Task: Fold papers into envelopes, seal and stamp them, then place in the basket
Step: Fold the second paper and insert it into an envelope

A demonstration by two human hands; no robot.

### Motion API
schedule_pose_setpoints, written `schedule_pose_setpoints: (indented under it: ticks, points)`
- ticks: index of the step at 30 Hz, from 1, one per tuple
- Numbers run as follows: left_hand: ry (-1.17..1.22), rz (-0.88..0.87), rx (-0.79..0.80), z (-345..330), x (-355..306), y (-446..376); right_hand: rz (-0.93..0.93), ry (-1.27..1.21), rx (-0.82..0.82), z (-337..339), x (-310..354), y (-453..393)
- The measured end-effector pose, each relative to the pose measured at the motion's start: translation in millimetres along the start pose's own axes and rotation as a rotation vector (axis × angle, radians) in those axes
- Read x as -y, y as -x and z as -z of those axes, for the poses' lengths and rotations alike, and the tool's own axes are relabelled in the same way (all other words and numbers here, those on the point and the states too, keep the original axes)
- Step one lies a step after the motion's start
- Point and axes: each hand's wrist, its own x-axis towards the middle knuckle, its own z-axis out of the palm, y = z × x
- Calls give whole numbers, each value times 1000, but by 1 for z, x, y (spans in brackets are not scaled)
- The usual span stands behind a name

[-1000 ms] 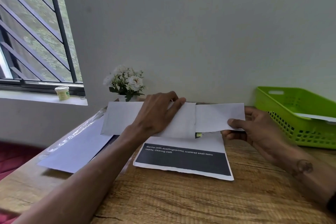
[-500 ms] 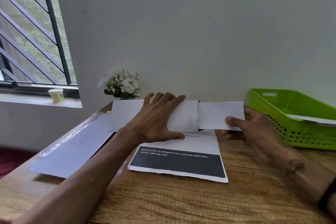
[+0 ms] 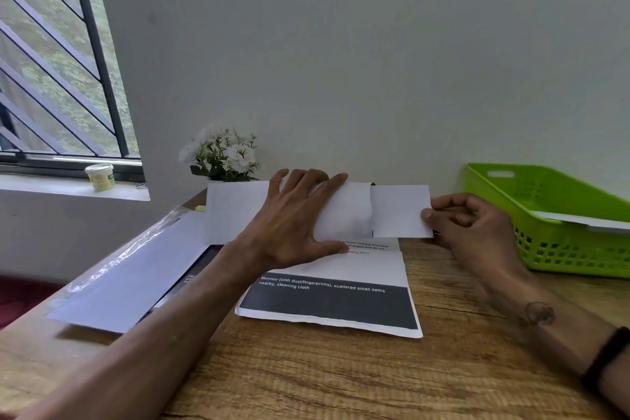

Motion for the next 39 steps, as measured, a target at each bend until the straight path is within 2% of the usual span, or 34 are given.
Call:
schedule_pose_setpoints:
  ticks: [7,13,20,25,39]
  points:
    - [2,-22,-32,-2,-7,0,37,22,134,-6,-3,6]
    - [10,-26,-67,-1,-14,-1,16,14,181,-11,-1,11]
    - [7,-4,-152,0,-14,-1,133,47,84,-11,1,14]
    - [5,3,-163,0,-13,-1,180,127,121,-11,-1,17]
    - [6,-59,-201,-2,-24,-2,177,275,400,-13,7,27]
